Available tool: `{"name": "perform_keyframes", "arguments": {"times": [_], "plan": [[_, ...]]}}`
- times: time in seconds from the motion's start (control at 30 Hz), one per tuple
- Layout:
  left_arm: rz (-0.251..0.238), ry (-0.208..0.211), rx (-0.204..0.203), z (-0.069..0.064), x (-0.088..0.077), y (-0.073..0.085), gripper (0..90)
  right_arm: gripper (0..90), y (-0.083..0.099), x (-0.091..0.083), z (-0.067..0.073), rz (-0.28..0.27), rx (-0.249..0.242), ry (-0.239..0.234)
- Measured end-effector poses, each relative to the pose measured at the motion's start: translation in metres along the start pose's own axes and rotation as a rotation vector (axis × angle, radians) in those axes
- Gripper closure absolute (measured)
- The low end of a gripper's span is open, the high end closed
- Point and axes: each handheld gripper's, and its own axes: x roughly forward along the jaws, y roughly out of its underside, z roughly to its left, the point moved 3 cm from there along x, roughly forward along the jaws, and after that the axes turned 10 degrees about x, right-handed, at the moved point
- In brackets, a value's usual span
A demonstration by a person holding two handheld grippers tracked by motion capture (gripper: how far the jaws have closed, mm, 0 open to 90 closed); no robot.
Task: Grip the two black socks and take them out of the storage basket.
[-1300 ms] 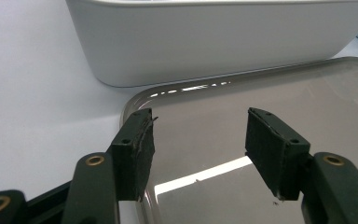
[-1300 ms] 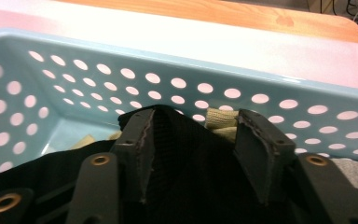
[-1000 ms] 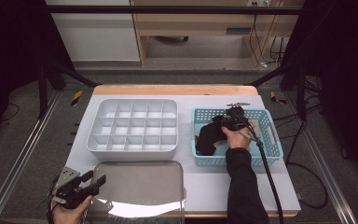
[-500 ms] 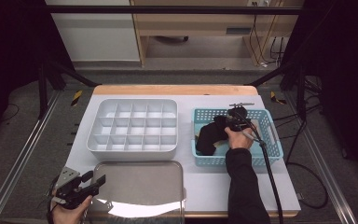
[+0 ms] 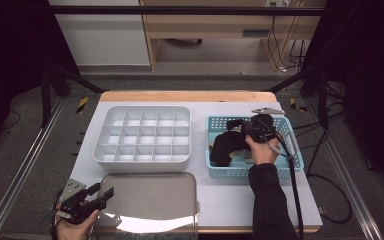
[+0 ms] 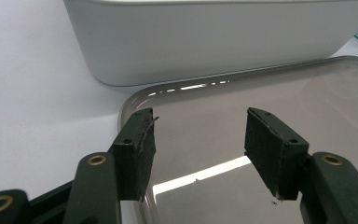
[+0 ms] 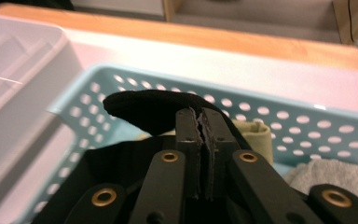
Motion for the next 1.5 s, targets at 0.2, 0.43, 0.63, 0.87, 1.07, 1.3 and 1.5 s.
{"name": "perform_keyframes", "arguments": {"times": [0.2, 0.43, 0.63, 0.87, 1.07, 1.3, 1.5], "plan": [[0.001, -0.002, 0.005, -0.001, 0.0, 0.0, 41.5, 86.7, -0.002, -0.024, 0.007, -0.06, -0.032, -0.06], [-0.001, -0.002, 0.003, -0.001, 0.0, 0.0, 41.5, 86.6, 0.0, -0.054, 0.013, -0.124, -0.045, -0.139], [-0.001, -0.002, 0.004, -0.001, 0.0, 0.0, 41.5, 86.6, 0.009, -0.078, 0.013, -0.162, -0.062, -0.184], [0.001, -0.004, 0.005, -0.002, 0.0, 0.0, 41.4, 86.5, 0.017, -0.107, 0.014, -0.211, -0.083, -0.253], [0.001, -0.005, 0.006, -0.002, 0.0, 0.0, 41.3, 86.5, 0.023, -0.129, 0.021, -0.231, -0.119, -0.325], [-0.002, -0.019, 0.019, -0.002, 0.001, 0.0, 41.2, 86.5, 0.038, -0.147, 0.033, -0.224, -0.152, -0.406], [-0.029, -0.042, 0.035, -0.003, 0.0, -0.001, 43.5, 86.4, 0.055, -0.156, 0.041, -0.203, -0.176, -0.439]]}}
